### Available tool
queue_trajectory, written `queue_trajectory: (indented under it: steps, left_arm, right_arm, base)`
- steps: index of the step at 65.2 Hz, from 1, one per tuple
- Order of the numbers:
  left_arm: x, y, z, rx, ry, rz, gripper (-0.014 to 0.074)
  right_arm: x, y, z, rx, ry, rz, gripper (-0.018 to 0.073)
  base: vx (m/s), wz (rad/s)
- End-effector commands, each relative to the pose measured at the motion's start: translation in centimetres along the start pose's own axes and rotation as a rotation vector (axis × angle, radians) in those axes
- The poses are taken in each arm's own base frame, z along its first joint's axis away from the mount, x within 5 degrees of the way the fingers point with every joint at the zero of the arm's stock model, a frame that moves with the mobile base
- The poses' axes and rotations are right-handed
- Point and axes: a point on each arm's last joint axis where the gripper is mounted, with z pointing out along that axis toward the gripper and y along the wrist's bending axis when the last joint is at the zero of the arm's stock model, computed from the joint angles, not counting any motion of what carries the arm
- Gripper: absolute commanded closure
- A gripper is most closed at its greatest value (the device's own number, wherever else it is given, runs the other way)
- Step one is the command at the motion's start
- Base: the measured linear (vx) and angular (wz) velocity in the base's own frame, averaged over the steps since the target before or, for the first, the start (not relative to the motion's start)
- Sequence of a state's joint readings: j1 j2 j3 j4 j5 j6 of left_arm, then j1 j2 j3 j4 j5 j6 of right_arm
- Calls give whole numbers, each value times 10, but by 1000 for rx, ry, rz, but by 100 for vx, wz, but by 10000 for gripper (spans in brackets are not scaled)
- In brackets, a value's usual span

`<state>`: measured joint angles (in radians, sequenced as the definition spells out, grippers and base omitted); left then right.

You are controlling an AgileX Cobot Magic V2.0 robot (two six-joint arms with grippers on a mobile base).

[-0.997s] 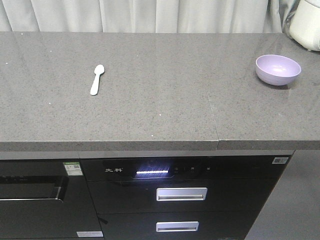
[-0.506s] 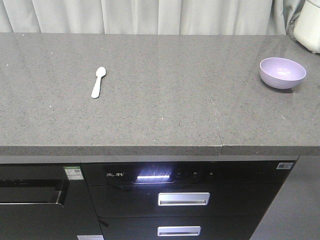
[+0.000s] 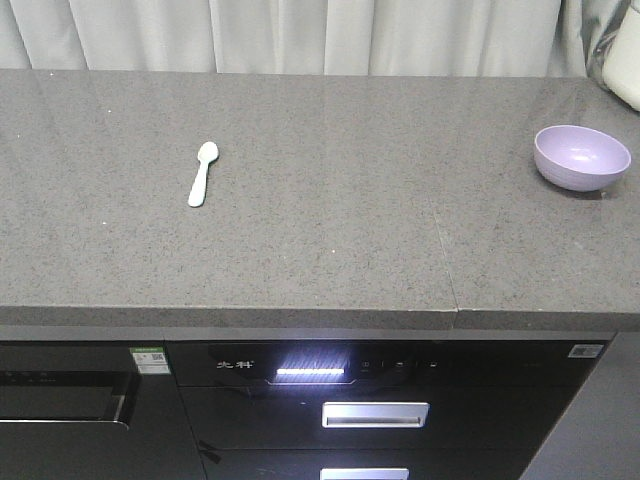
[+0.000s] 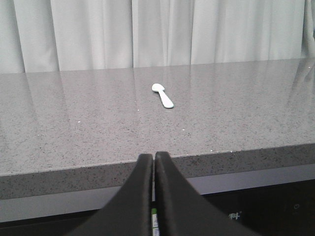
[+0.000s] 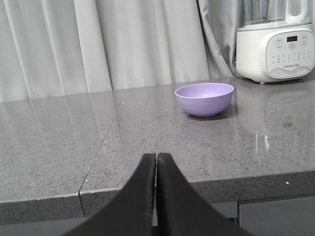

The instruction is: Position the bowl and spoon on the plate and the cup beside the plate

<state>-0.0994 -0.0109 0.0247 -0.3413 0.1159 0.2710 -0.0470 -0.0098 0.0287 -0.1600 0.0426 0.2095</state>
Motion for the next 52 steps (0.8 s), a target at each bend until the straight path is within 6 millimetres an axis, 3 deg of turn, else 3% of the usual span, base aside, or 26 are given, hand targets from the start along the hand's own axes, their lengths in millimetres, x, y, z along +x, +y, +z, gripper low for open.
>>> queue_trajectory:
  steps: [1, 52]
  left_arm:
    - [1, 2, 0, -15, -62, -11, 603]
    - [1, 2, 0, -15, -62, -11, 603]
  right_arm:
    - [-2, 1, -1, -11, -70, -12, 564]
    - [-2, 1, -1, -11, -70, -12, 564]
  base:
    - [5, 1]
    - [5, -1]
